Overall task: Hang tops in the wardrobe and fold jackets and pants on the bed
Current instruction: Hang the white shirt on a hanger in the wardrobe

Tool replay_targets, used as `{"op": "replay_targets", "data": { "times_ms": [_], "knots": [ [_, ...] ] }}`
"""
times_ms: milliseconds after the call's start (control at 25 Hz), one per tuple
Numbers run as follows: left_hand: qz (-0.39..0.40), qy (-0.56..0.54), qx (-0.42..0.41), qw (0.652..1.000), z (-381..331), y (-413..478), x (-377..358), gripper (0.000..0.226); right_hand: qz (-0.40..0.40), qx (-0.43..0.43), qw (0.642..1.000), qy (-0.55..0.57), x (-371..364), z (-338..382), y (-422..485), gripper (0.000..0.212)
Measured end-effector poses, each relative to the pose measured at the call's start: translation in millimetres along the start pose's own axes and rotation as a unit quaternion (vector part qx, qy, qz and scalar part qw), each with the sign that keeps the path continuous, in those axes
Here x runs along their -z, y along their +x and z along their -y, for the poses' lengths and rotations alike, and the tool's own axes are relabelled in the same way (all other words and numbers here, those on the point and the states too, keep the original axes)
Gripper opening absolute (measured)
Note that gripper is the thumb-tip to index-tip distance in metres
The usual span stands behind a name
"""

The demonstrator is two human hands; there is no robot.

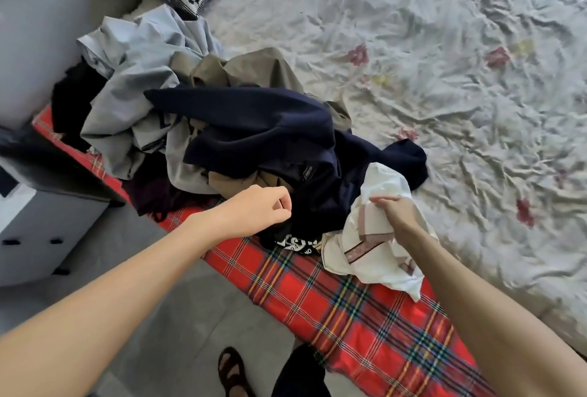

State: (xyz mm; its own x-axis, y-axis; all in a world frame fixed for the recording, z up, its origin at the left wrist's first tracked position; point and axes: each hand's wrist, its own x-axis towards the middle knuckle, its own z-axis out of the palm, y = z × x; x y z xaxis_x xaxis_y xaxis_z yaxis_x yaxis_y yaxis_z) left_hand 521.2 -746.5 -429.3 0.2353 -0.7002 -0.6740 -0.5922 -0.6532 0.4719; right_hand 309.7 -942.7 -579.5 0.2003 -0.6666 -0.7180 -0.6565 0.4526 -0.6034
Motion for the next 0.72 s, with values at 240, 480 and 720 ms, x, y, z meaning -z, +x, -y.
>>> {"op": "replay_targets", "data": {
  "times_ms": [240,480,720],
  "knots": [
    [-0.054,-0.046,-0.024,0.997,8,-45,6,0.064,0.131,0.274,0.95,-0.078,-29,75,-145,0.03],
    [-0.161,-0.194,-0.11,0.961,50,-208,37,0.075,0.333,0.397,0.855,-0.032,-100,142,-325,0.031],
    [-0.378,-0.2,-0.095,0.899,120,-432,37,0.041,0.511,0.45,0.732,0.007,-196,166,-507,0.017]
  ]
}}
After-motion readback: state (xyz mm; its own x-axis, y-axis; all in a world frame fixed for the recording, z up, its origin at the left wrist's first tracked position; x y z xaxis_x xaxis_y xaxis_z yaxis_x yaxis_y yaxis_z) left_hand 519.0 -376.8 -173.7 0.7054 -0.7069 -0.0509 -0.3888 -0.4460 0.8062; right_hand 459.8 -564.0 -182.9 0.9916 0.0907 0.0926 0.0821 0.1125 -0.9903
